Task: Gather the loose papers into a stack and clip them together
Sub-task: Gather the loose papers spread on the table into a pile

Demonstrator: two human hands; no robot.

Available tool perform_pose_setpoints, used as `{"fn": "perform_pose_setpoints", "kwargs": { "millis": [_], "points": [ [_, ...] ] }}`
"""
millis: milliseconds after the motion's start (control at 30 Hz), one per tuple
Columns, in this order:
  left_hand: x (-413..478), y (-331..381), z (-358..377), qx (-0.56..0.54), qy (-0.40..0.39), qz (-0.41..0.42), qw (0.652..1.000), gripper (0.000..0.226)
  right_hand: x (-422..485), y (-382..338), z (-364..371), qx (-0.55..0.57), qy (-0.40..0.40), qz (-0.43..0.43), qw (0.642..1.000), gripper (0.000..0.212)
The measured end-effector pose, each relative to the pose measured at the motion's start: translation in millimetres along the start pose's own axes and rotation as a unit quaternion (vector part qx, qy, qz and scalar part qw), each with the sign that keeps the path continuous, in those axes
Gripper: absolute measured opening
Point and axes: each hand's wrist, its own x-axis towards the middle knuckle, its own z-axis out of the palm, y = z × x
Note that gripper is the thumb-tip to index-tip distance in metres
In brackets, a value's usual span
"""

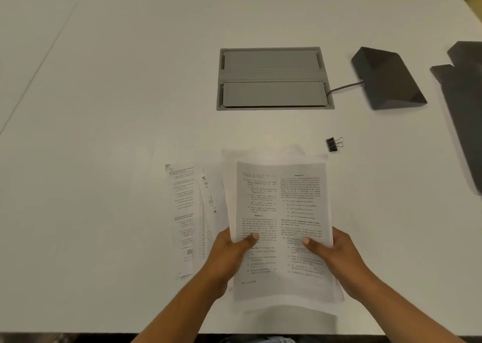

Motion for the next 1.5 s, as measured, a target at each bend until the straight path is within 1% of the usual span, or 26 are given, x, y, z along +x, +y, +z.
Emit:
{"fn": "perform_pose_setpoints", "kwargs": {
  "millis": [67,133,167,233,267,333,400,467,567,633,700,767,833,867,933,1000,1033,1100,1133,1167,1233,1267,1300,1333,1433,1500],
  "points": [
    [-0.9,1.0,-4.2,0.029,0.023,0.036,0.999,0.028,-0.8,-0.5,3.2,-0.023,-0.009,-0.005,1.000,0.044],
    [-1.3,2.2,-13.8,0.043,0.054,0.078,0.995,0.026,0.7,-2.4,6.1,-0.028,-0.013,-0.007,0.999,0.041],
    [-1.6,2.6,-21.1,0.033,0.066,0.090,0.993,0.024,3.0,-2.9,7.2,-0.033,-0.007,-0.008,0.999,0.037],
    [-2.2,2.3,-39.1,-0.004,0.080,0.094,0.992,0.020,10.5,0.9,6.8,-0.078,0.044,0.000,0.996,0.035],
    [-2.7,1.7,-49.0,-0.016,0.085,0.094,0.992,0.019,15.6,6.0,4.5,-0.120,0.085,0.003,0.989,0.038],
    [-4.6,-0.9,-67.9,-0.031,0.095,0.095,0.990,0.020,23.5,18.1,-1.2,-0.213,0.157,0.003,0.964,0.044],
    [-8.3,-3.3,-85.0,-0.045,0.103,0.099,0.989,0.023,29.1,30.0,-3.9,-0.296,0.193,0.002,0.936,0.050],
    [-12.0,-5.5,-97.9,-0.059,0.106,0.100,0.988,0.027,32.6,37.6,-1.7,-0.354,0.205,0.014,0.912,0.061],
    [-17.6,-8.6,-110.2,-0.076,0.111,0.098,0.986,0.027,36.3,41.2,10.6,-0.387,0.203,0.068,0.897,0.084],
    [-19.9,-11.5,-116.7,-0.093,0.118,0.094,0.984,0.024,37.1,40.8,21.5,-0.420,0.201,0.081,0.881,0.089],
    [-21.6,-12.7,-121.5,-0.106,0.120,0.091,0.983,0.021,37.3,39.4,29.9,-0.445,0.203,0.086,0.868,0.089],
    [-22.1,-13.2,-125.8,-0.107,0.127,0.091,0.982,0.023,38.2,39.9,34.8,-0.444,0.207,0.081,0.868,0.087],
    [-21.2,-14.0,-130.2,-0.108,0.136,0.090,0.981,0.027,40.9,40.8,36.0,-0.388,0.205,0.080,0.895,0.083],
    [-20.2,-14.8,-131.9,-0.108,0.142,0.089,0.980,0.029,42.1,41.1,34.1,-0.353,0.205,0.085,0.909,0.078],
    [-19.2,-16.3,-136.9,-0.108,0.153,0.088,0.978,0.031,44.1,42.0,29.3,-0.320,0.199,0.088,0.922,0.057],
    [-19.0,-17.1,-142.2,-0.113,0.161,0.087,0.977,0.034,45.3,43.7,20.8,-0.324,0.198,0.076,0.922,0.029],
    [-19.4,-17.4,-144.4,-0.115,0.163,0.088,0.976,0.035,45.0,43.9,16.2,-0.322,0.201,0.070,0.923,0.024],
    [-20.3,-19.1,-148.1,-0.119,0.167,0.086,0.975,0.036,43.5,45.4,6.1,-0.331,0.220,0.062,0.915,0.038],
    [-20.5,-20.4,-149.5,-0.119,0.169,0.084,0.975,0.035,42.6,46.6,2.0,-0.349,0.234,0.061,0.905,0.039],
    [-20.7,-21.7,-150.3,-0.120,0.169,0.082,0.975,0.033,42.2,48.0,-1.1,-0.371,0.248,0.057,0.893,0.036],
    [-21.5,-23.4,-150.6,-0.121,0.172,0.079,0.974,0.028,42.5,50.6,-2.9,-0.406,0.270,0.056,0.871,0.022],
    [-21.7,-24.1,-150.3,-0.121,0.173,0.078,0.974,0.026,43.4,51.5,-2.5,-0.406,0.285,0.061,0.866,0.035],
    [-22.0,-24.6,-149.6,-0.121,0.175,0.076,0.974,0.024,44.6,52.2,-1.0,-0.398,0.296,0.069,0.866,0.050],
    [-22.1,-25.2,-148.8,-0.121,0.176,0.075,0.974,0.023,45.4,52.3,0.6,-0.392,0.303,0.071,0.866,0.057],
    [-21.6,-25.6,-146.8,-0.125,0.178,0.071,0.973,0.026,47.6,49.6,2.9,-0.404,0.290,0.064,0.865,0.051],
    [-20.8,-25.9,-145.4,-0.126,0.178,0.069,0.974,0.031,49.0,47.1,1.8,-0.388,0.286,0.067,0.874,0.047]
  ]
}}
